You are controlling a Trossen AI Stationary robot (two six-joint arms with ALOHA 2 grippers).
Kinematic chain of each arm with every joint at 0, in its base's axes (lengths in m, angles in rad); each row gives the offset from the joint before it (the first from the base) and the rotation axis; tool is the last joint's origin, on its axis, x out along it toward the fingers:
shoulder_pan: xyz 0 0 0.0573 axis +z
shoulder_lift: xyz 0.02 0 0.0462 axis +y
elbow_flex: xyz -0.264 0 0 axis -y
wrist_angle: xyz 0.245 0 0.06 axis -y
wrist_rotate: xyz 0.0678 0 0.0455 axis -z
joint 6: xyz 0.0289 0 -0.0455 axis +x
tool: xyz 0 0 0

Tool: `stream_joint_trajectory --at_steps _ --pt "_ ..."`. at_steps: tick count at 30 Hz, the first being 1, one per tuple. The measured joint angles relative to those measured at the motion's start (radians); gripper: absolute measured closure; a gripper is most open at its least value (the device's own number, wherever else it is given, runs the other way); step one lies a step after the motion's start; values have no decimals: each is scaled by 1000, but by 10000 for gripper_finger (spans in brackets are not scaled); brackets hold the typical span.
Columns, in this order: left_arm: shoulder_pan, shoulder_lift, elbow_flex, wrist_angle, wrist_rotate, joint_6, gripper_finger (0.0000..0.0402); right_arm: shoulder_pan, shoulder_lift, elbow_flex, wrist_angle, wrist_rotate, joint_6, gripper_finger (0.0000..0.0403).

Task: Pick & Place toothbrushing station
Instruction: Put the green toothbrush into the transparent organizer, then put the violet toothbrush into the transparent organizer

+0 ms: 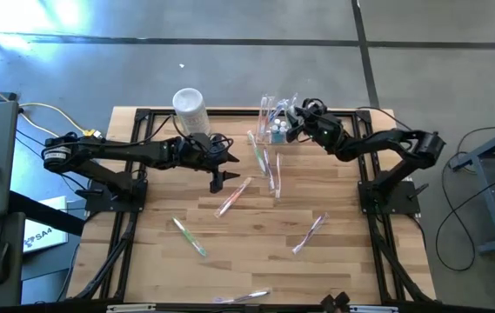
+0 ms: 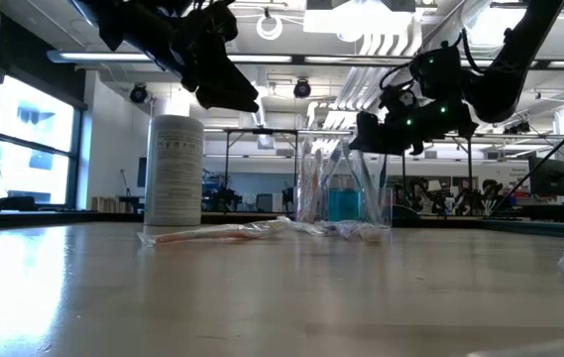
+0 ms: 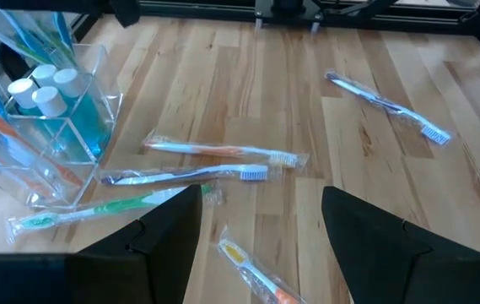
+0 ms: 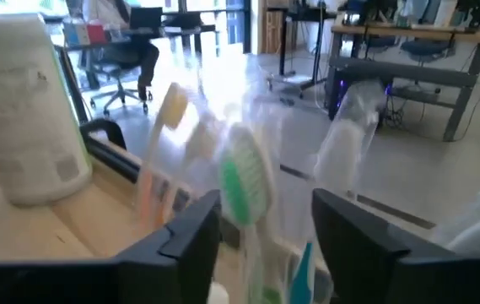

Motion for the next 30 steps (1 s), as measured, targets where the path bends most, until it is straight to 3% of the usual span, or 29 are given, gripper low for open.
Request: stream_joint_trajectory --at_steps 5,11,15,19,24,27,30 --pt "0 0 0 -17 0 0 162 37 -117 0 -22 5 -45 178" --pt "0 0 0 -53 0 0 162 113 -319 0 -176 9 -89 169" --pt "0 0 0 -96 1 -4 162 176 -500 0 -500 -136 -82 169" --pt "0 0 0 -128 19 -5 162 239 -673 0 -814 -367 -20 169" --pt "0 1 0 -120 57 -5 162 349 -801 0 -1062 -648 110 172" --pt "0 1 0 -119 66 -5 162 459 -804 0 -1168 -680 150 178" --pt "0 1 0 -119 65 -5 162 593 -770 0 -1188 -644 182 184"
